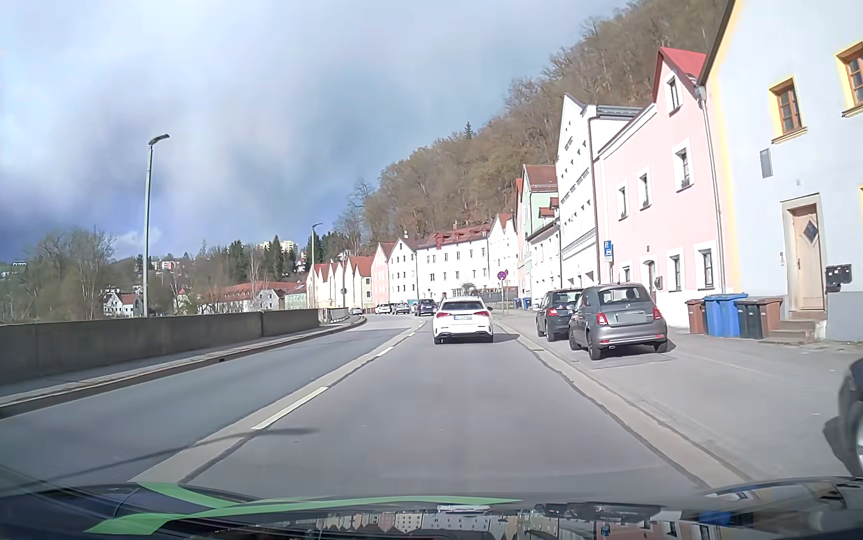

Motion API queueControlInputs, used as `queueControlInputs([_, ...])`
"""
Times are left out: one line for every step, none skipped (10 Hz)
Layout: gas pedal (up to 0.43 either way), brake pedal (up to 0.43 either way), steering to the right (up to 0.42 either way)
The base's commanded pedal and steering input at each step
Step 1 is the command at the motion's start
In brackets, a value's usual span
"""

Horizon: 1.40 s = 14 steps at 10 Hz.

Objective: Follow the waypoints while adhering to traffic rules and regulations

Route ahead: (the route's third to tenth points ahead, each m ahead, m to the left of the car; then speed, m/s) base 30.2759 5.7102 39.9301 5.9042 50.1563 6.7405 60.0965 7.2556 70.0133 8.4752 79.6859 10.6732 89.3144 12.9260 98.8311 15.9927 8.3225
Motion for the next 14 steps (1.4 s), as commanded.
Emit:
queueControlInputs([0.000, 0.000, -0.001])
queueControlInputs([0.008, 0.000, -0.002])
queueControlInputs([0.039, 0.000, -0.002])
queueControlInputs([0.039, 0.000, -0.002])
queueControlInputs([0.039, 0.000, -0.002])
queueControlInputs([0.039, 0.000, -0.002])
queueControlInputs([0.039, 0.000, -0.003])
queueControlInputs([0.039, 0.000, -0.003])
queueControlInputs([0.047, 0.000, -0.003])
queueControlInputs([0.079, 0.000, -0.003])
queueControlInputs([0.098, 0.000, -0.003])
queueControlInputs([0.098, 0.000, -0.003])
queueControlInputs([0.098, 0.000, -0.003])
queueControlInputs([0.098, 0.000, -0.003])
